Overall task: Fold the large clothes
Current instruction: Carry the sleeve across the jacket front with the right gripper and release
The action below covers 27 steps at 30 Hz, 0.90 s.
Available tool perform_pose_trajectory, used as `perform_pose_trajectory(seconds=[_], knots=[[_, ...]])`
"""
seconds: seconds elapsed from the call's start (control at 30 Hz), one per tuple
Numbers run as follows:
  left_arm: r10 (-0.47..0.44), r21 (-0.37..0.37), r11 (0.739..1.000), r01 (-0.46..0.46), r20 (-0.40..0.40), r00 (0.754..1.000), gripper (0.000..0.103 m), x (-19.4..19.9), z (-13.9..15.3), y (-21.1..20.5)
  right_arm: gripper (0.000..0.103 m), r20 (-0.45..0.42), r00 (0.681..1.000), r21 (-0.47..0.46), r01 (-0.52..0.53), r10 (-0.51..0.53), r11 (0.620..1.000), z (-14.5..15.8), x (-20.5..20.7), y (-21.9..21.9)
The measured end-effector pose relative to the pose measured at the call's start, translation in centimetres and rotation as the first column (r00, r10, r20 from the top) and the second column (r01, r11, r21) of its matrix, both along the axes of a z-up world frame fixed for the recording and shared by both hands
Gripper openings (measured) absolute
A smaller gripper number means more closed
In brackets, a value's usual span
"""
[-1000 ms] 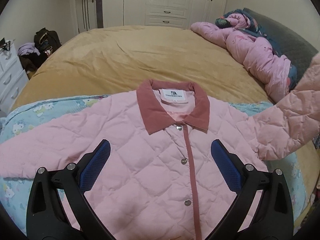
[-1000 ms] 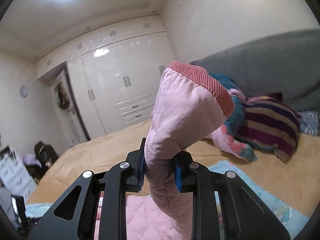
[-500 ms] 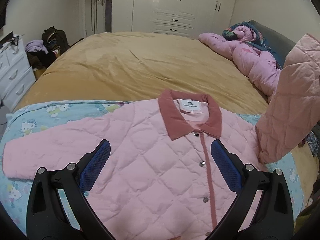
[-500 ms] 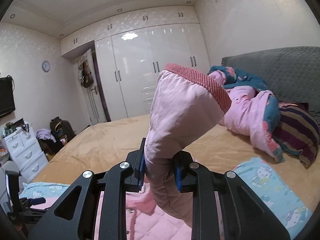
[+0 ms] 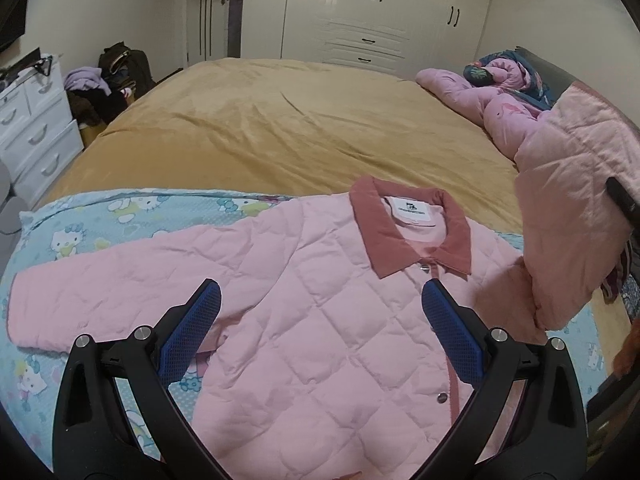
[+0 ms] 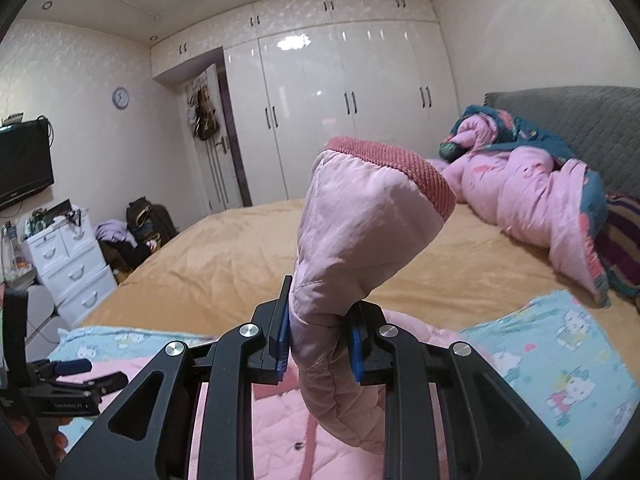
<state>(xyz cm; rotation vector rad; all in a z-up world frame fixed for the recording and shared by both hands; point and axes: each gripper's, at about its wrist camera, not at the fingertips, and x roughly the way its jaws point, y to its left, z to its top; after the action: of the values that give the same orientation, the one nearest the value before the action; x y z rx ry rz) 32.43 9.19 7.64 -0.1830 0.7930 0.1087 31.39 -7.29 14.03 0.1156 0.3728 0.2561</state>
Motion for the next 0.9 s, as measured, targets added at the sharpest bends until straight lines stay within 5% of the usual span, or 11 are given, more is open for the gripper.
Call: perform_pose_trajectory(seconds=[0.4, 0.7, 0.9], knots=[[0.044, -0.065, 0.997, -0.046, -0.035, 0.998, 0.094, 0.4, -2.7, 2.9, 0.022, -0.150, 0.985, -0.064, -0.094, 0.084, 0.993, -8.8, 1.4, 7.0], [0.037, -0.194, 0.980, -0.049, -0.065, 0.997, 0.094, 0.9, -5.2, 4.5, 0.028, -0.236, 0.957, -0.103, -0.199, 0.170, 0.975, -14.1, 1.0, 11.6], [0.019, -0.325, 0.945, -0.043, -0.075, 0.997, 0.094, 1.5, -6.7, 5.3, 0.039, -0.299, 0.923, -0.172, -0.303, 0.243, 0.937, -16.4, -0.2, 15.7]])
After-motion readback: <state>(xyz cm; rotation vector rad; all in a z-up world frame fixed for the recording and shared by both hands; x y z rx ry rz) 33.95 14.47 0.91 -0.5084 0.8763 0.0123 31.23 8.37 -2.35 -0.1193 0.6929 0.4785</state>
